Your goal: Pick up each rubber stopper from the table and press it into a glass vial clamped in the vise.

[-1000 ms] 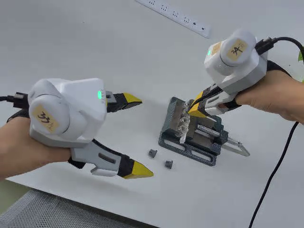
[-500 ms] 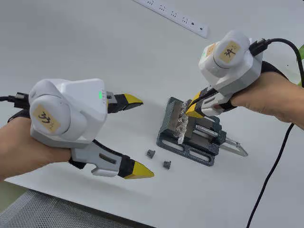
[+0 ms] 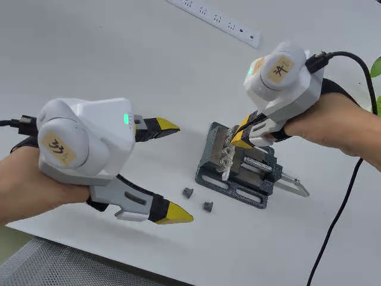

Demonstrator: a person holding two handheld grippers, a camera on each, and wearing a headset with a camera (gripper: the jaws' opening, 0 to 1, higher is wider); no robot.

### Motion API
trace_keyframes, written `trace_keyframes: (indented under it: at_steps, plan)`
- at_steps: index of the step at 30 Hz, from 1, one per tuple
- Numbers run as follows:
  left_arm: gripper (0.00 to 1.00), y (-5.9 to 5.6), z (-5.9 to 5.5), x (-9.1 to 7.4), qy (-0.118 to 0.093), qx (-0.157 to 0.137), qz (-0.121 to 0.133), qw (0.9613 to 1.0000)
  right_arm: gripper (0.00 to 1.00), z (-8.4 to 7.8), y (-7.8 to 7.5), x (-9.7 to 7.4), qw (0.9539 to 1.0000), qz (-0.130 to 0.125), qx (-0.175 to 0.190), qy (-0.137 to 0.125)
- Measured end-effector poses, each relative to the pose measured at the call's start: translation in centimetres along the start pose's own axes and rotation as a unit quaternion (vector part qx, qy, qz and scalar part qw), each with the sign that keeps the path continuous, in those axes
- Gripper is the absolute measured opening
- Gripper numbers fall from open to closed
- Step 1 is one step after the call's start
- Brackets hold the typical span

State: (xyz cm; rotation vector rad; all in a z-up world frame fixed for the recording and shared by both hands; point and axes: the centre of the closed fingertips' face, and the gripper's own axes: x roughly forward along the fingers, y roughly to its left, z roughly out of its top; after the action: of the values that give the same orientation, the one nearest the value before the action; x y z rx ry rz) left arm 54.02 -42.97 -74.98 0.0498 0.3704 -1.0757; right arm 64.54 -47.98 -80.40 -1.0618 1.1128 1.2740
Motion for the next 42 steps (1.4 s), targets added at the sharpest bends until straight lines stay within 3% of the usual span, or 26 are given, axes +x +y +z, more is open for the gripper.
trace_keyframes:
  at_steps: [2, 5, 14, 25, 31, 42]
  plan:
    - [0.82, 0.1, 0.0, -0.1, 0.0, 0.0, 0.001, 1.0, 0.02, -0.1, -0.1, -0.2, 0.9999, 0.002, 0.012, -0.007]
    - [0.82, 0.0, -0.2, -0.4, 0.011, 0.005, 0.0, 0.9999, 0.03, -0.2, 0.0, -0.4, 0.9999, 0.007, 0.005, -0.014]
    - [0.82, 0.4, 0.1, -1.2, 0.016, 0.008, 0.01, 0.9998, 0.02, -0.1, 0.2, -0.5, 0.9997, 0.0, -0.011, -0.021]
    - [0.81, -0.3, 0.2, -1.3, 0.022, 0.008, 0.01, 0.9997, 0.0, -0.3, 0.7, -0.9, 0.9989, -0.001, 0.006, -0.046]
    - [0.81, -0.5, 0.3, -1.1, 0.022, 0.006, 0.008, 0.9997, 0.0, 0.6, 0.7, -0.9, 0.9978, 0.005, 0.015, -0.065]
    - [0.81, -0.3, 0.3, -1.2, 0.02, 0.006, 0.01, 0.9997, 0.0, 0.3, 0.7, -0.5, 0.9981, 0.008, 0.012, -0.059]
